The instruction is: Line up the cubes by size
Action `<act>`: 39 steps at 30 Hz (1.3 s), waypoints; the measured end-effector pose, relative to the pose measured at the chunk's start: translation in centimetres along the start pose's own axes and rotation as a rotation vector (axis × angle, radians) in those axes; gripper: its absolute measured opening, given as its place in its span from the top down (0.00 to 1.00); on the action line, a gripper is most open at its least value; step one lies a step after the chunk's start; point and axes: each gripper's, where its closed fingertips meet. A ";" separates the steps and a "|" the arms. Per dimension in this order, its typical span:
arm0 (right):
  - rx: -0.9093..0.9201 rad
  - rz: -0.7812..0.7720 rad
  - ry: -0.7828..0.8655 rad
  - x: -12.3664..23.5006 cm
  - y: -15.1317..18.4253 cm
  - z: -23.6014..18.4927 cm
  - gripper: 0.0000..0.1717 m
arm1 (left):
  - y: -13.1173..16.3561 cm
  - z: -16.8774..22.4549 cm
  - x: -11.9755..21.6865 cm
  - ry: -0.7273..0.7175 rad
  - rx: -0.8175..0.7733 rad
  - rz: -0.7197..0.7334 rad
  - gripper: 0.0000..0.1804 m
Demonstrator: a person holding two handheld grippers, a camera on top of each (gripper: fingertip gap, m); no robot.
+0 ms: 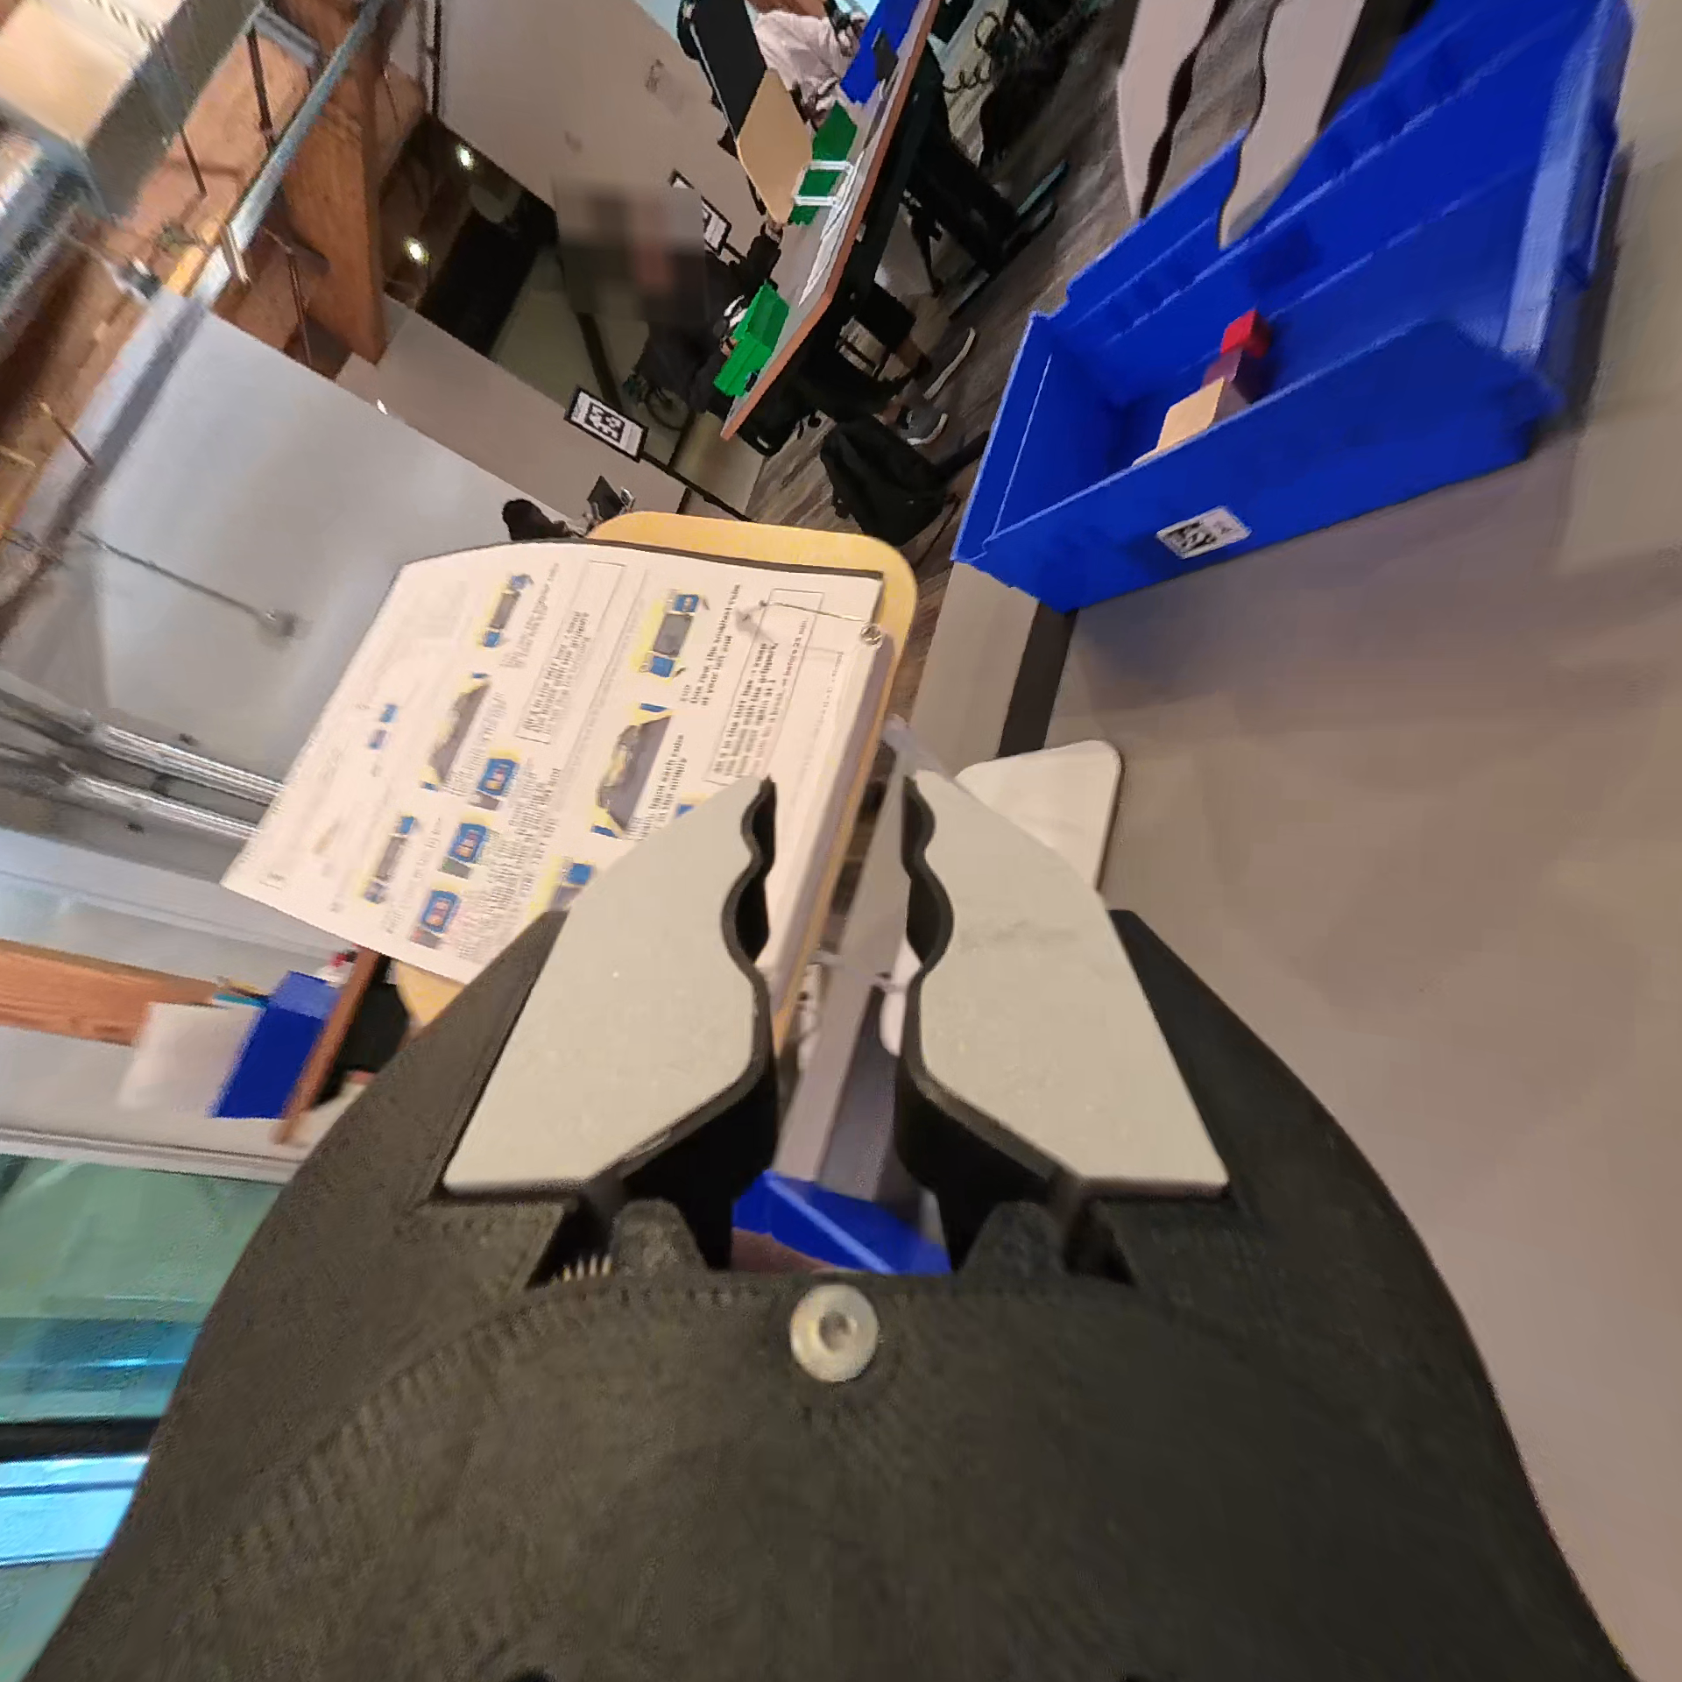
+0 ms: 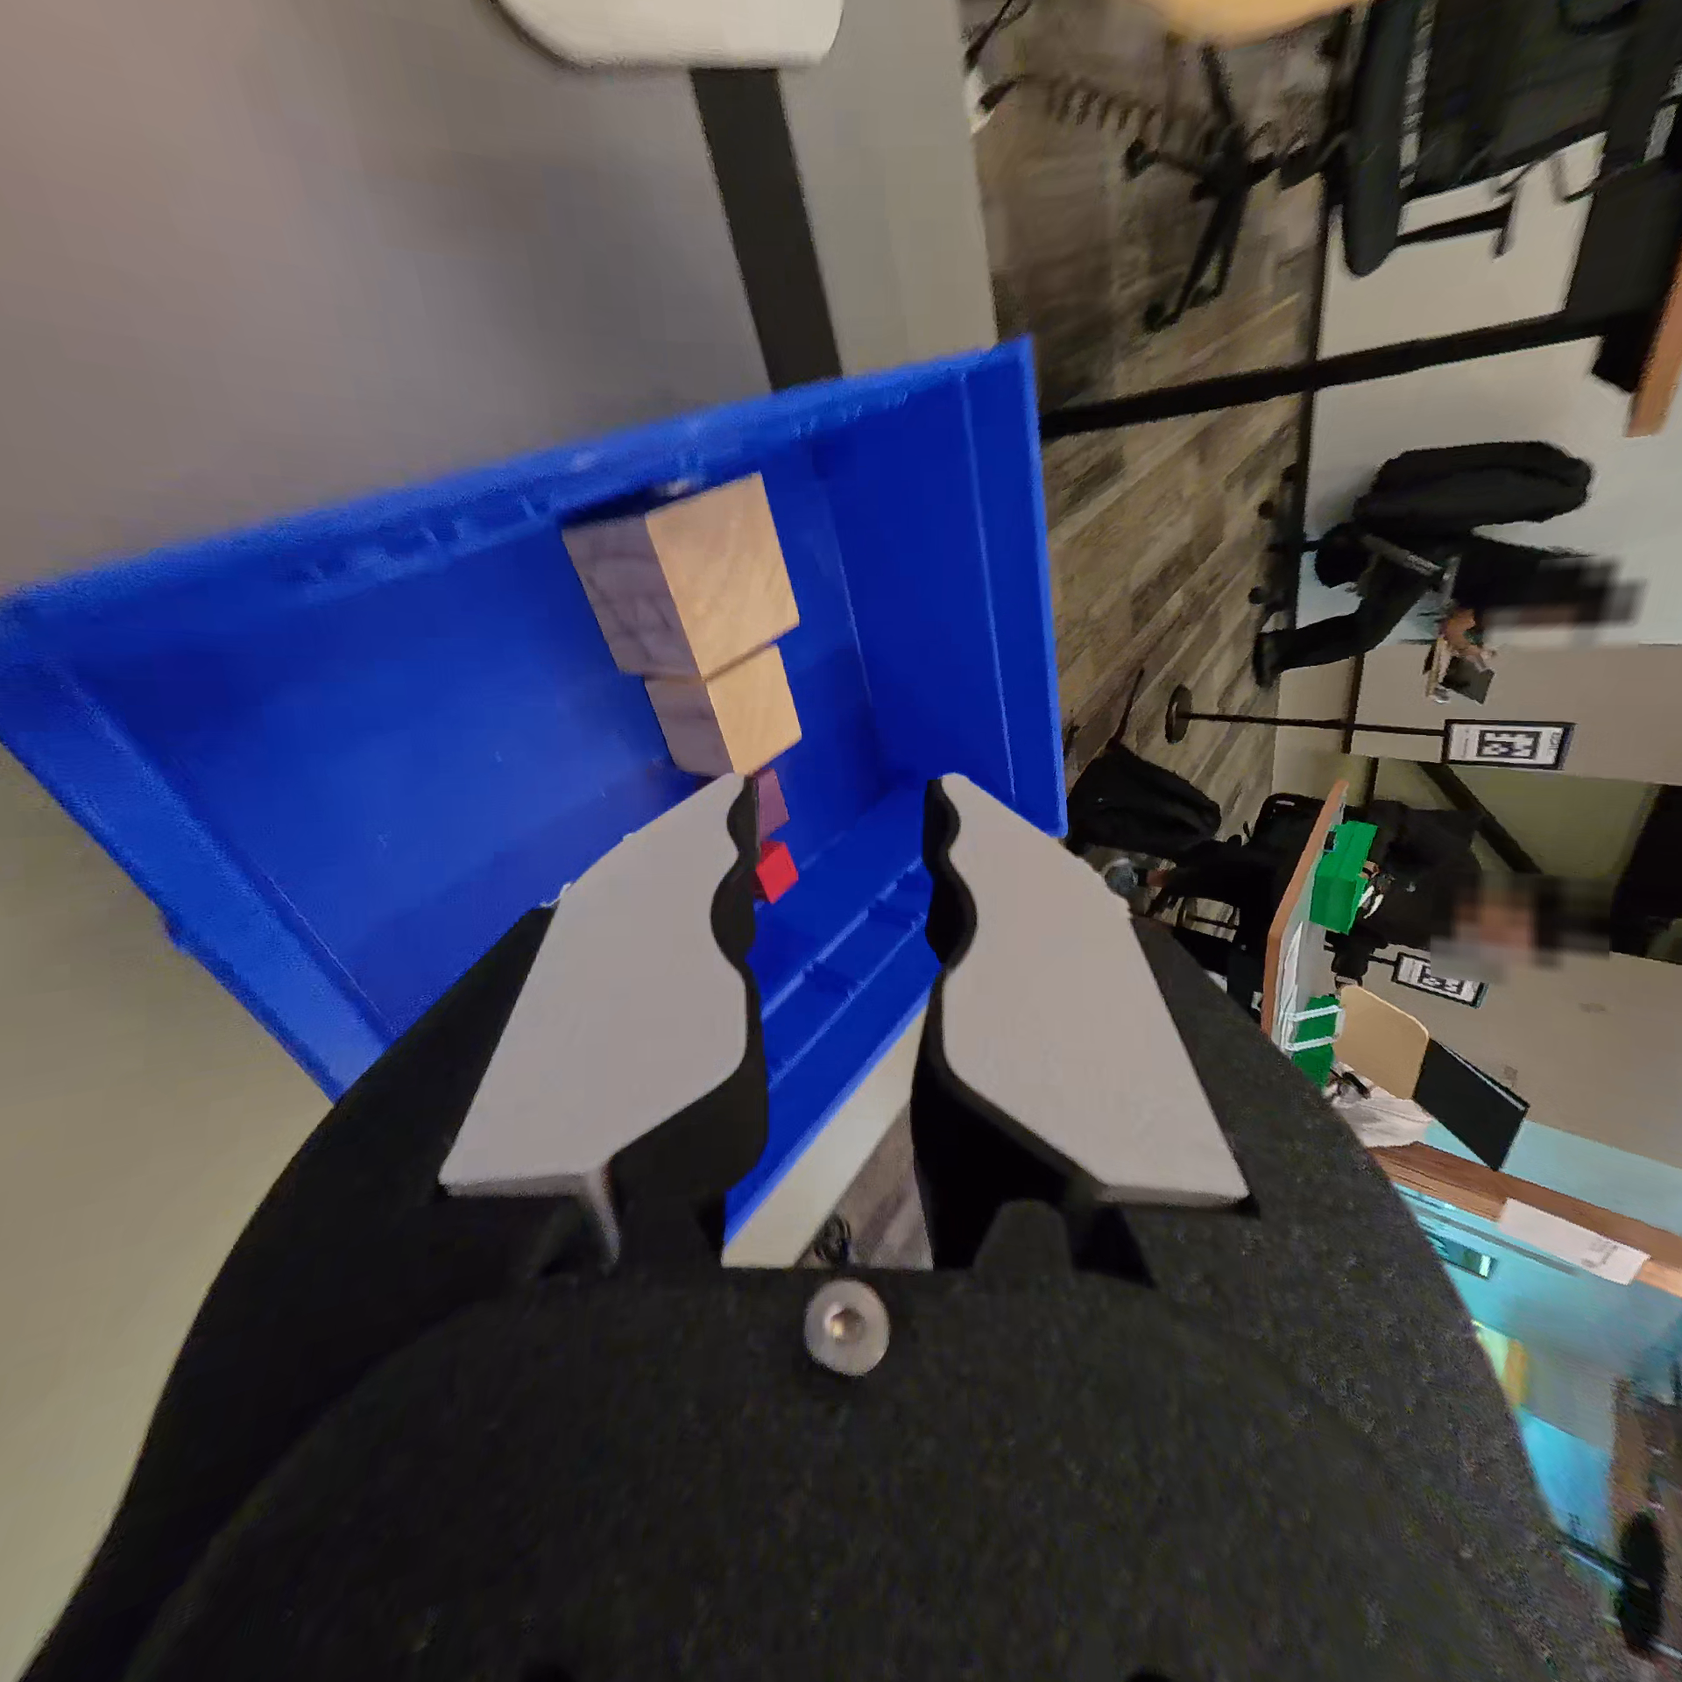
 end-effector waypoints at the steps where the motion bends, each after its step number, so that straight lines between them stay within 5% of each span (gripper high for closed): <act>1: -0.023 0.038 0.034 0.4 -0.6 -0.2 0.81 | -0.1 0.5 0.0 0.015 0.059 0.002 0.85; 10: -0.150 0.329 0.181 1.3 -6.5 -5.4 0.82 | 5.5 3.9 -1.7 -0.076 0.340 -0.128 0.80; 16: -0.068 0.519 0.282 2.2 -12.4 -9.4 0.83 | 9.4 6.9 -3.4 -0.215 0.563 -0.154 0.76; 23: -0.268 0.794 0.139 -0.1 -18.2 -13.1 0.82 | 10.7 12.7 -6.1 -0.183 0.624 -0.200 0.69; 27: -0.388 0.827 -0.037 -2.6 -18.5 -15.1 0.81 | 11.1 12.8 -6.4 -0.197 0.595 -0.210 0.71; 39: -0.295 0.858 0.031 -2.3 -16.9 -14.7 0.78 | 12.6 12.9 -7.2 -0.170 0.626 -0.208 0.66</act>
Point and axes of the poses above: each gripper's, where its closed fingertips meet, x back along the fingers, y out of its underside, z = x × y across the jaws, and after that the axes turned 9 degrees about -y, right-handed
